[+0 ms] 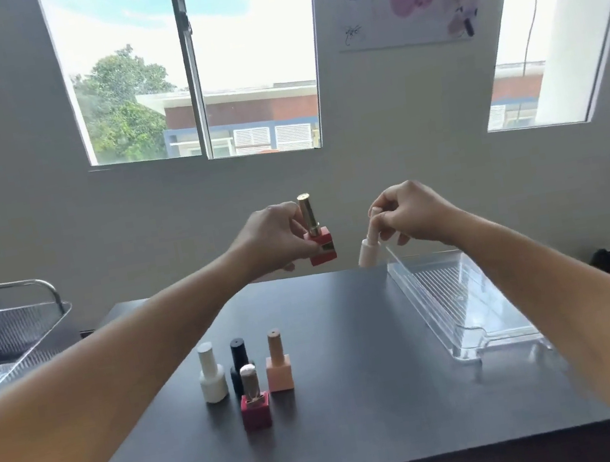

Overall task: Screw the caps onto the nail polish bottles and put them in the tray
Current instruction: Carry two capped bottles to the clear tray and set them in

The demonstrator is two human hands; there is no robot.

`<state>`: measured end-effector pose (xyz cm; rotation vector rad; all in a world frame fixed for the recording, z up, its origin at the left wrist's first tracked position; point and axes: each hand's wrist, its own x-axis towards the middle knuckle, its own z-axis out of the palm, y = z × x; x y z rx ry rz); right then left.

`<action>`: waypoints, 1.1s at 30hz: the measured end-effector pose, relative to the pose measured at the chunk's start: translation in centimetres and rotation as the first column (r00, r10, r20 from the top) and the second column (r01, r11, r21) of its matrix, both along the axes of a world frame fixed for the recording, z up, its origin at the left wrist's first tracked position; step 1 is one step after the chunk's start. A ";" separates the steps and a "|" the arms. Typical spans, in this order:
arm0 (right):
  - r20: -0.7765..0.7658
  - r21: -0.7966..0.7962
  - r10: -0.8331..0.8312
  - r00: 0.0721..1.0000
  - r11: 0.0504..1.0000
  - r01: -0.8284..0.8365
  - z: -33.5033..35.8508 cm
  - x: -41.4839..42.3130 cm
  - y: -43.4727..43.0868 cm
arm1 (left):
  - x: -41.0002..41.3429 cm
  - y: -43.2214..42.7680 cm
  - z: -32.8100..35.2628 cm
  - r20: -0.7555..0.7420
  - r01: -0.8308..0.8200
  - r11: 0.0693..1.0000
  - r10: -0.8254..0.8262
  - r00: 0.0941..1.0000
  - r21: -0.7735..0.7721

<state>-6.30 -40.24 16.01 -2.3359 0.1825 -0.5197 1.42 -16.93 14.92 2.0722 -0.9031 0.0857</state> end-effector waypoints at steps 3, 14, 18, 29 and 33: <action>0.000 0.019 -0.078 0.997 0.997 0.078 0.2 -1.7 -4.5 | -0.7 -5.2 0.5 -0.014 0.086 0.996 -0.086 0.996 0.006; -0.046 0.038 -0.191 0.980 0.980 0.193 -1.9 -1.7 -13.2 | 1.5 -18.0 -2.1 -0.155 0.137 0.991 -0.133 0.979 0.011; -0.071 0.003 -0.179 0.981 0.984 0.180 -3.1 0.6 -14.5 | 3.5 -20.5 -3.3 -0.076 0.057 0.990 -0.047 0.996 0.126; -0.141 -0.067 -0.200 0.970 0.979 0.192 -6.0 6.4 -16.7 | 7.2 -24.2 -5.9 0.097 -0.078 0.925 0.045 0.994 0.371; -0.140 -0.089 -0.197 0.970 0.978 0.186 -6.6 7.5 -17.0 | 7.9 -24.6 -6.4 0.100 -0.090 0.915 0.055 0.994 0.394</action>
